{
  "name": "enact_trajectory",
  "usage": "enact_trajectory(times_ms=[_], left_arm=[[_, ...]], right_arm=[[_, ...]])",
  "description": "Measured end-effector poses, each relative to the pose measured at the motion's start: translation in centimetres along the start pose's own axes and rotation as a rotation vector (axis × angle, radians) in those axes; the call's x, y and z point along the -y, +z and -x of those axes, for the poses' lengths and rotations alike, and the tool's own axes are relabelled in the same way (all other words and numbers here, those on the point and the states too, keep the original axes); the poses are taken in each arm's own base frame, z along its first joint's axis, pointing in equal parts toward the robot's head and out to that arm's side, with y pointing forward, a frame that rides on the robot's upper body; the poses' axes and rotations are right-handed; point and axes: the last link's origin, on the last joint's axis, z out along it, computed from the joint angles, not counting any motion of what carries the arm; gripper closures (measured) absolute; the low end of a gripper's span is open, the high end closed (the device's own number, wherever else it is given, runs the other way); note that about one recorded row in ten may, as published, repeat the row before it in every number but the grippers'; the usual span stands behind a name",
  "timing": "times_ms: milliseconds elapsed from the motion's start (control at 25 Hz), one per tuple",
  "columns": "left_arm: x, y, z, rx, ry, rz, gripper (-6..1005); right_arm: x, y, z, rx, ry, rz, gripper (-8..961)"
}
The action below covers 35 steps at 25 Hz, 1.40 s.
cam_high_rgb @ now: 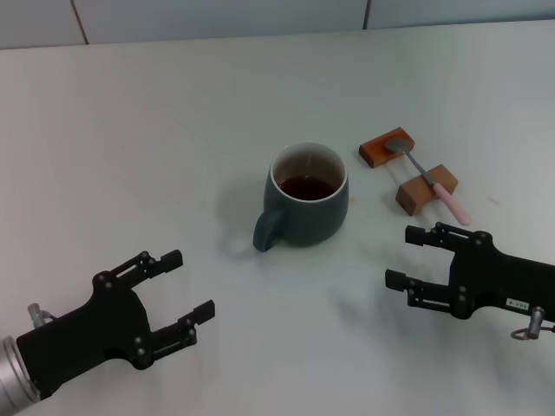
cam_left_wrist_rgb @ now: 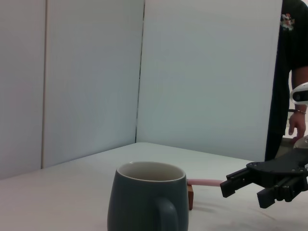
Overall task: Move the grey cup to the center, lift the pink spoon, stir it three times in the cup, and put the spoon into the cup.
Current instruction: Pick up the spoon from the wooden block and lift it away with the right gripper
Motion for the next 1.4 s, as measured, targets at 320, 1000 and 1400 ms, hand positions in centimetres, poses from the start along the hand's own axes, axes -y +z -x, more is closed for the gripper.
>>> enact_trajectory(times_ms=[320,1000,1400], left_arm=[[0.1,0.0,0.3,0.026,0.009,0.002,202],[0.5,0.2,0.0,0.010,0.025,-0.024,191],[0.5,0.3,-0.2,-0.006,0.047,-0.021,191]], right_arm=[[-0.2,0.0,-0.1,0.002,0.007,0.000,187],[-3.4,-5.2,2.1,0.578,0.575,-0.028,186],[-3.0,-5.3,0.5,0.674,1.161,-0.008,187]])
